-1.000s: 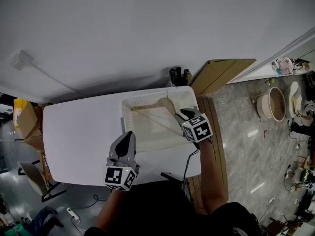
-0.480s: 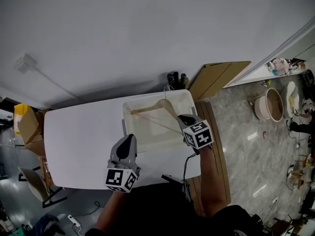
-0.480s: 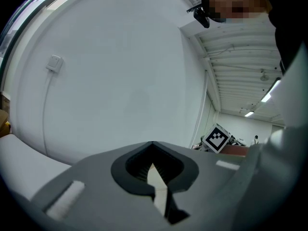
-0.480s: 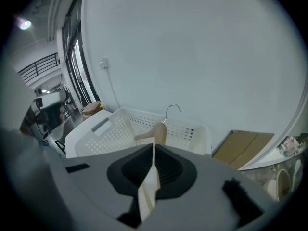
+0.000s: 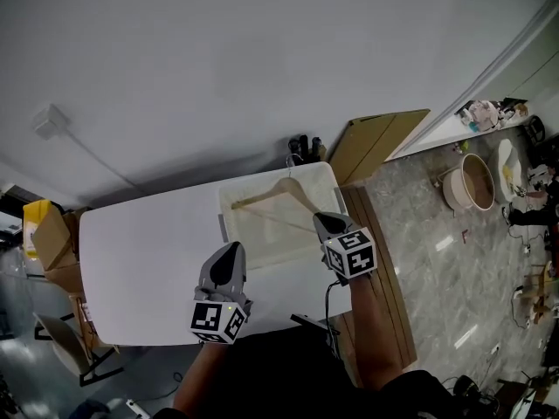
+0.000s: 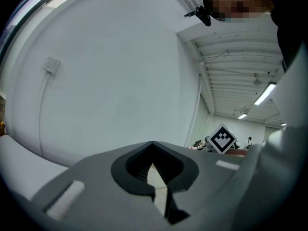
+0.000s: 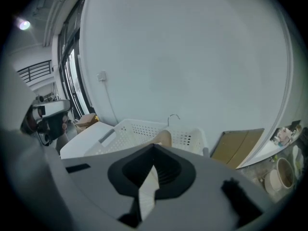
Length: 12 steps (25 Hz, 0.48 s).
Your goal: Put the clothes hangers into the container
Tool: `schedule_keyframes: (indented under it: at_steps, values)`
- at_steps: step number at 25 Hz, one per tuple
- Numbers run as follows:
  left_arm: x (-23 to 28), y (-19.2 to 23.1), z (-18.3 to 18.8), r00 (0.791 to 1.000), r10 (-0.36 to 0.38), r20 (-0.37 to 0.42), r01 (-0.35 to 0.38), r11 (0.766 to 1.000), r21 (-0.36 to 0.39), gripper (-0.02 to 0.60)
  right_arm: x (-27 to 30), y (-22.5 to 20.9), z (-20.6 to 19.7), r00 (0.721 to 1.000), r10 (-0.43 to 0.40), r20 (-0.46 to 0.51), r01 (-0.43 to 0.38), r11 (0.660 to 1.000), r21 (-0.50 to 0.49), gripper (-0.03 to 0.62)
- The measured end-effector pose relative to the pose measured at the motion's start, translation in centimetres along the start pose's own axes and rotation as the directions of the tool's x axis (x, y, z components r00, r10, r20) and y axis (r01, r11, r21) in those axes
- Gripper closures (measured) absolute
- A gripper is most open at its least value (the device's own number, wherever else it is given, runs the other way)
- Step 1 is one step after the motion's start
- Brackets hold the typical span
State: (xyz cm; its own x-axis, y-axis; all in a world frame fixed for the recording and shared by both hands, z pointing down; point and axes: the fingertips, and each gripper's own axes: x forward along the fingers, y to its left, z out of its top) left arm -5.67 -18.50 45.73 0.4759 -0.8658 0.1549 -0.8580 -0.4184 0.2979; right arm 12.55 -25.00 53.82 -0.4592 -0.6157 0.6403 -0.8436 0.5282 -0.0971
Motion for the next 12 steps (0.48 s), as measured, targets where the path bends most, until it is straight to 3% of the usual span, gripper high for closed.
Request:
schedule_keyframes:
  at_steps: [7,12]
  values:
    - [-1.4,-0.3,0.4,0.999,-0.04,0.014,0.04,0.999,0.005,0.577,-3.0,2.5,0.3,0.99,-0.073,0.121,0.069,0.997,0.044,0.579]
    - [-2.4,-1.0,0.6,0.996,-0.085,0.024,0.085,0.996,0.011,0.577,-6.3,4.4,0.6,0.958,-0.149,0.244,0.132,0.988,0.086,0.579]
